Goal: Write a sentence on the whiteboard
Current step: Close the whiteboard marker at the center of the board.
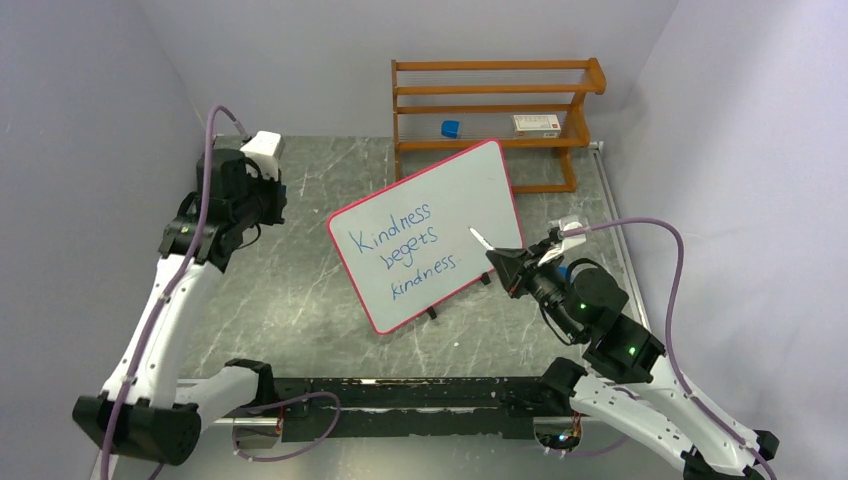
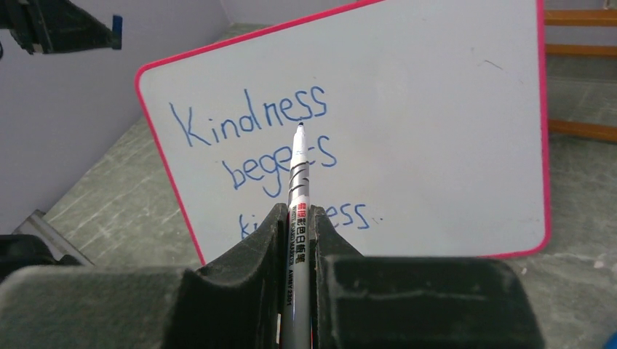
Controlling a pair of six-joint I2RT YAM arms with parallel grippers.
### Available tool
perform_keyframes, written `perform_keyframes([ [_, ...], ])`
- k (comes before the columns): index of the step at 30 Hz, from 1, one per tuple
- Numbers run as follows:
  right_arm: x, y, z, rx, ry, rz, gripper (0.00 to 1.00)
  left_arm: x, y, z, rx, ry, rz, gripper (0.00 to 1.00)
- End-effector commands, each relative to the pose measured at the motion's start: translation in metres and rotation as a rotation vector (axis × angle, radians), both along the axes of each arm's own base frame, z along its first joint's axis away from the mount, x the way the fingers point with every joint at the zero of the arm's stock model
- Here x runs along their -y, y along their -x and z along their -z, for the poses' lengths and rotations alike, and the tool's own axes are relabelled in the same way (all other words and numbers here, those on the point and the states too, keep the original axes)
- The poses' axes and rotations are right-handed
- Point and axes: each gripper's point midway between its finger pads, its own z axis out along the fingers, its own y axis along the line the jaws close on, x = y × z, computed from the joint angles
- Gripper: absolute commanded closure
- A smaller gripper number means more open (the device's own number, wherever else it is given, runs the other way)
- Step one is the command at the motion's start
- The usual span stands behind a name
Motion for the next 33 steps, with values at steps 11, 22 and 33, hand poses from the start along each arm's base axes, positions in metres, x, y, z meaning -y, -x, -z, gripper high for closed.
perform_keyframes([
  [11,-0.052,0.014,-0.046,0.103,-0.093,-0.262,1.0,0.058,0.067,-0.094,0.296,-0.157,0.428,0.95],
  [22,-0.095,0.018,-0.057,0.089,-0.094,-0.439,1.0,0.104,0.099,-0.083,0.324,-0.421,0.688,0.95],
  [33,-0.12,0.022,-0.064,0.059,-0.112,-0.545,1.0,0.13,0.119,-0.072,0.334,-0.633,0.893,0.95],
])
